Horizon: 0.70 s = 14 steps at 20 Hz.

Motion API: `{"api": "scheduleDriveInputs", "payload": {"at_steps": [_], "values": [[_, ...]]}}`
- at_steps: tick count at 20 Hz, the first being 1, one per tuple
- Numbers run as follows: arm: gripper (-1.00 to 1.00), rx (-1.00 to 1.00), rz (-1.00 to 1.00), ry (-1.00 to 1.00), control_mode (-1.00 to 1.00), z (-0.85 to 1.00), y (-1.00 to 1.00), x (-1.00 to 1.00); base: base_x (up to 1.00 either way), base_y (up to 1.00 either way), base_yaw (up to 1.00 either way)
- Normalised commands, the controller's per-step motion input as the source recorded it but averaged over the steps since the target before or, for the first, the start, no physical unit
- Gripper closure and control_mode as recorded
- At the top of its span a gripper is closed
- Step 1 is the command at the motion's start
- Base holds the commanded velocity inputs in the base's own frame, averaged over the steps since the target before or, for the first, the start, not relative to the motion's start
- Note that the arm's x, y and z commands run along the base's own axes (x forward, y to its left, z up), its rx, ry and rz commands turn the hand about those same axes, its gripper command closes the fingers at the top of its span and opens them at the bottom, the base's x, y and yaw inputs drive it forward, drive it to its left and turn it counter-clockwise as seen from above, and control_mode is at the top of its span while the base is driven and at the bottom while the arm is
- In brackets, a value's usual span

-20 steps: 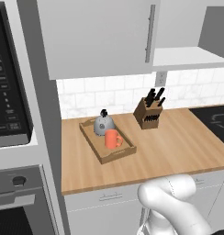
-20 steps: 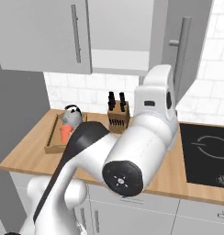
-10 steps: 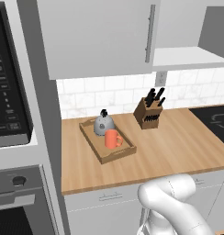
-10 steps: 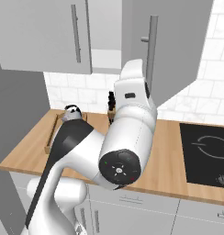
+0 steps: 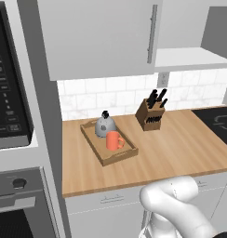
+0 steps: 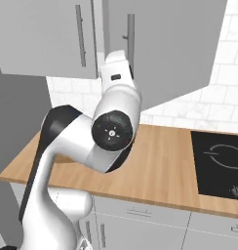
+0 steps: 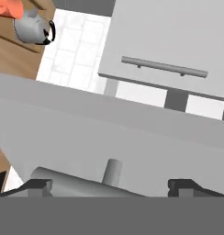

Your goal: Pick the kettle from the counter and place it on the tray. Then pick the mug from the cabinet and place it on the tray. Then close the cabinet doors.

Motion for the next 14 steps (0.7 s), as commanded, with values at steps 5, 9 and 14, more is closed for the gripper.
{"api": "scheduleDriveInputs", "payload": {"at_steps": [5, 9, 14], "values": [[-1.0, -0.02, 0.07, 0.18, -1.0, -0.22, 0.38, 1.0, 0.0, 0.0, 0.0], [-1.0, -0.05, 0.08, 0.23, -1.0, -0.39, 0.41, 1.0, 0.0, 0.0, 0.0], [-1.0, -0.01, 0.09, 0.14, -1.0, -0.26, 0.11, 0.99, 0.0, 0.0, 0.0]]}}
